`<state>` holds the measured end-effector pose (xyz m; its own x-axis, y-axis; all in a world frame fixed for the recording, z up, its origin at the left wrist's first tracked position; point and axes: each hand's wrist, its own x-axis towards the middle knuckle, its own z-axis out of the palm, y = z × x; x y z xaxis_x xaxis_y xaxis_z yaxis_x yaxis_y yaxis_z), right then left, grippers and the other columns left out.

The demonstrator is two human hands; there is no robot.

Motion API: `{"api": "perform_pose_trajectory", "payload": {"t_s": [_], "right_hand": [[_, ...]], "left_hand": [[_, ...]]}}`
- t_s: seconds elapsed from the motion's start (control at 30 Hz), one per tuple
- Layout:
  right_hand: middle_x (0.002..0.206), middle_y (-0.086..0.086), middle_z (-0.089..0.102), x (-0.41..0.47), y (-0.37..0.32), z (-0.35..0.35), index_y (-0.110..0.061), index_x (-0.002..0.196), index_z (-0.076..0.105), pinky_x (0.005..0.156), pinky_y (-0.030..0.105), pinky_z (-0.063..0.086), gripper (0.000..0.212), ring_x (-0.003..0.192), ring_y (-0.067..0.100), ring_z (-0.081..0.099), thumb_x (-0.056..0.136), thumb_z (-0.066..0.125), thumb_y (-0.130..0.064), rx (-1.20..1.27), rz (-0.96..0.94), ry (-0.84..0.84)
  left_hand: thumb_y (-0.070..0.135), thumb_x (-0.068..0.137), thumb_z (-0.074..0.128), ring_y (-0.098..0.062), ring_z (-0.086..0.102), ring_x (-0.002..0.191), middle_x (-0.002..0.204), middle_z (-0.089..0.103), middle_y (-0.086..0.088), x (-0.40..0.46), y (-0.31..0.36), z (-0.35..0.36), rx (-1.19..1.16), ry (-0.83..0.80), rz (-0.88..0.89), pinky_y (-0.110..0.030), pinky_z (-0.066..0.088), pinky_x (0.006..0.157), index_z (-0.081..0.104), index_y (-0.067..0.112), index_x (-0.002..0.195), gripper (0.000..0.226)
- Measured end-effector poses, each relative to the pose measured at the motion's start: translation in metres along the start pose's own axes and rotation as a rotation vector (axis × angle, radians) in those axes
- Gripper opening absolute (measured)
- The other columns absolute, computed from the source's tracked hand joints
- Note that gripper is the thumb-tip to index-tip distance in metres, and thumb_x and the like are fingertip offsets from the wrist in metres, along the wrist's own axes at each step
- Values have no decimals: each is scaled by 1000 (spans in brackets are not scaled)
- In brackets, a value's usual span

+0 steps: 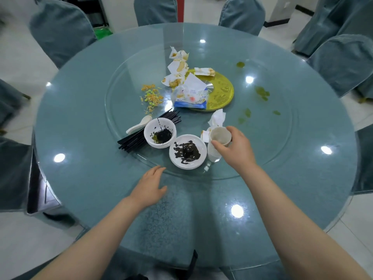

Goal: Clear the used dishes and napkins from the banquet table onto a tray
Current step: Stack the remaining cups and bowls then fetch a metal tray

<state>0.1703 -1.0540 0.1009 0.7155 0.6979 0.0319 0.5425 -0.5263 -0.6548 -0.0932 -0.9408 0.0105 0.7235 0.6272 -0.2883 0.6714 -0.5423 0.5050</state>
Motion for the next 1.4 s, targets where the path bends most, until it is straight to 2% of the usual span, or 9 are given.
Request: {"api": "perform_pose_trajectory", "payload": {"t_s": [0.17, 0.4, 0.6, 0.7, 0.83, 1.07, 1.2, 1.27, 1.4], "right_hand": [[131, -4, 57, -3, -2, 19, -21, 135, 47, 93, 38, 48, 73, 119, 19, 52, 75, 65, -60, -8, 62, -99], [133, 0, 55, -6, -29, 34, -18, 139, 42, 90, 37, 46, 71, 121, 23, 52, 81, 67, -51, -40, 53, -123], [113, -3, 61, -19, -48, 43, -23, 121, 48, 86, 44, 50, 71, 107, 23, 55, 68, 55, -71, 7, 4, -123], [123, 0, 55, -34, -52, 44, -19, 129, 43, 95, 45, 45, 70, 115, 24, 48, 76, 56, -63, 38, -74, -88], [141, 9, 42, -56, -59, 43, -10, 141, 34, 110, 41, 32, 70, 131, 28, 35, 86, 63, -41, 43, -189, -90], [149, 12, 36, -104, -77, 43, -5, 146, 28, 113, 46, 29, 75, 138, 29, 31, 89, 62, -40, 19, -312, -189], [153, 8, 32, -148, -88, 43, -7, 149, 26, 117, 35, 23, 73, 141, 22, 25, 91, 62, -34, 48, -405, -286], [155, 7, 27, -169, -94, 47, -8, 150, 23, 118, 34, 19, 74, 144, 21, 21, 92, 61, -34, 41, -428, -353], [158, 5, 23, -210, -114, 59, -9, 152, 22, 118, 30, 14, 72, 146, 19, 16, 94, 57, -35, 32, -488, -474]], "left_hand": [[29, 92, 58, -22, 24, 143, 155, 25, -5, -11, -16, -3, -23, 24, -23, -34, 21, 118, 27, 15, 150, 67], [26, 91, 58, -22, 30, 140, 152, 31, -5, -30, -26, -8, -54, 46, -45, -34, 24, 116, 32, 15, 147, 62], [26, 91, 60, -22, 30, 140, 151, 32, -5, -49, -31, -26, -82, 123, -60, -33, 24, 117, 33, 13, 146, 63], [25, 91, 61, -22, 32, 139, 149, 35, -7, -64, -32, -34, -100, 173, -75, -32, 23, 116, 35, 11, 145, 62], [20, 92, 61, -22, 33, 139, 148, 37, -7, -91, -31, -51, -176, 271, -145, -30, 22, 114, 37, 10, 144, 58], [21, 94, 58, -18, 32, 138, 150, 36, -2, -164, -18, -63, -254, 448, -263, -27, 22, 112, 37, 16, 146, 56], [22, 93, 59, -15, 33, 137, 150, 36, 0, -215, -11, -56, -298, 525, -312, -25, 24, 111, 36, 18, 146, 57], [23, 94, 58, -14, 34, 135, 149, 35, 4, -241, -10, -52, -322, 553, -355, -23, 25, 108, 35, 20, 146, 57], [22, 93, 59, -12, 30, 138, 148, 37, 5, -293, -12, -48, -342, 650, -385, -24, 23, 111, 36, 21, 146, 57]]}}
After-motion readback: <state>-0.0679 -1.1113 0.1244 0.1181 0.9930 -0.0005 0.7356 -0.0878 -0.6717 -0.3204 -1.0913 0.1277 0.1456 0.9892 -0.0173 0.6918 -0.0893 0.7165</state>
